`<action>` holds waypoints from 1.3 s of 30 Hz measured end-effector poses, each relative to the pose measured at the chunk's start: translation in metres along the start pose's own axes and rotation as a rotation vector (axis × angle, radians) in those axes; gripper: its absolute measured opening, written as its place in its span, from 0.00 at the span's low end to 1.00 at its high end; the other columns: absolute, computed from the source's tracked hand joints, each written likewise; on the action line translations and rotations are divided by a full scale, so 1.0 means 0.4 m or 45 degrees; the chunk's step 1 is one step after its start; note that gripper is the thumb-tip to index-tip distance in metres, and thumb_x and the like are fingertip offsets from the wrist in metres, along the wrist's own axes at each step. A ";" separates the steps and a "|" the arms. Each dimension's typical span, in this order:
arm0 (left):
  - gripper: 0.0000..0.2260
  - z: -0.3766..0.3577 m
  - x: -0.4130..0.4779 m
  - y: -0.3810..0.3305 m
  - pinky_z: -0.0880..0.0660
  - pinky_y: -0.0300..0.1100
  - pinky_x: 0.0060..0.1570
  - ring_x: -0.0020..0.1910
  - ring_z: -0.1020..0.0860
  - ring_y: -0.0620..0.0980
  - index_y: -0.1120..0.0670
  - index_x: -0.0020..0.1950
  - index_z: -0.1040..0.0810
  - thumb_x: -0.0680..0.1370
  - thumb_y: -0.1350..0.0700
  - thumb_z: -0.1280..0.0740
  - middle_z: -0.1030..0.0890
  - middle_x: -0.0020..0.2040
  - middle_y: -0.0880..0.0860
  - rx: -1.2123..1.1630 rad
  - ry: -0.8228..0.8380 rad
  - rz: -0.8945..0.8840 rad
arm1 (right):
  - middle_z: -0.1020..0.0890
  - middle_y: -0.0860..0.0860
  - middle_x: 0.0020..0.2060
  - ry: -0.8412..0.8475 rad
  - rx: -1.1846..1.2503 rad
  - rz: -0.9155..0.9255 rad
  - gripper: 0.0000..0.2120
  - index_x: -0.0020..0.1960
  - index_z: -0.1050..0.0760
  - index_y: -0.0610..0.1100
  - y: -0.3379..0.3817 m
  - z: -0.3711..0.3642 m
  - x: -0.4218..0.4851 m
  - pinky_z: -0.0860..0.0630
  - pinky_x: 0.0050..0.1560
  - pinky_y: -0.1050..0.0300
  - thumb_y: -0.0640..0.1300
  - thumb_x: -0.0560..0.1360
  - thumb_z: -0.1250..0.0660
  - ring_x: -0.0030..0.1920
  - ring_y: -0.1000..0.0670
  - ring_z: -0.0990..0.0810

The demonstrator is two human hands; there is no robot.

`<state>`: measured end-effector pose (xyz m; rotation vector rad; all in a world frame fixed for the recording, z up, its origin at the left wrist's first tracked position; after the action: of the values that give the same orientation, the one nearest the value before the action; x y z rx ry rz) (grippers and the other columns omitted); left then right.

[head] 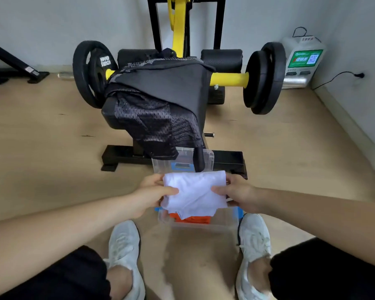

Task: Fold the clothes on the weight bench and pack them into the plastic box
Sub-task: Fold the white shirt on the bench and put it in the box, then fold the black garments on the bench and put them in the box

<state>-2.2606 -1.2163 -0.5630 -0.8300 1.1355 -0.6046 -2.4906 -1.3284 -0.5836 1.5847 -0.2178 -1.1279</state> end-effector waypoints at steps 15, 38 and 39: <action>0.21 -0.026 0.266 0.212 0.24 0.44 0.51 0.52 0.19 0.55 0.53 0.64 0.23 0.73 0.62 0.26 0.21 0.54 0.48 0.732 -0.170 -0.080 | 0.21 0.44 0.50 -0.132 0.039 -0.480 0.24 0.71 0.32 0.44 -0.229 -0.021 0.212 0.19 0.44 0.52 0.38 0.76 0.32 0.42 0.47 0.20; 0.08 0.036 -0.064 -0.252 0.23 0.42 0.47 0.42 0.20 0.38 0.42 0.51 0.19 0.74 0.44 0.31 0.17 0.39 0.36 1.306 -0.313 -0.932 | 0.18 0.53 0.32 -0.254 -1.035 0.783 0.04 0.39 0.18 0.47 0.354 0.051 -0.010 0.25 0.39 0.63 0.45 0.71 0.25 0.33 0.57 0.22; 0.07 0.046 -0.063 -0.285 0.22 0.42 0.46 0.41 0.20 0.37 0.42 0.50 0.19 0.74 0.44 0.31 0.18 0.38 0.36 1.261 -0.366 -0.975 | 0.18 0.53 0.32 -0.286 -1.017 0.817 0.05 0.39 0.18 0.47 0.385 0.051 -0.012 0.25 0.40 0.62 0.46 0.71 0.25 0.34 0.56 0.22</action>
<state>-2.2524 -1.2568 -0.4523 -0.4151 0.1200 -1.4656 -2.4453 -1.3941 -0.4502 0.6034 -0.3408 -0.7305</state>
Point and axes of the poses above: each hand's wrist, its own x-axis towards the middle knuckle, its own z-axis out of the back of the hand, y = z × x, the point moved 1 cm from there along x, towards the middle knuckle
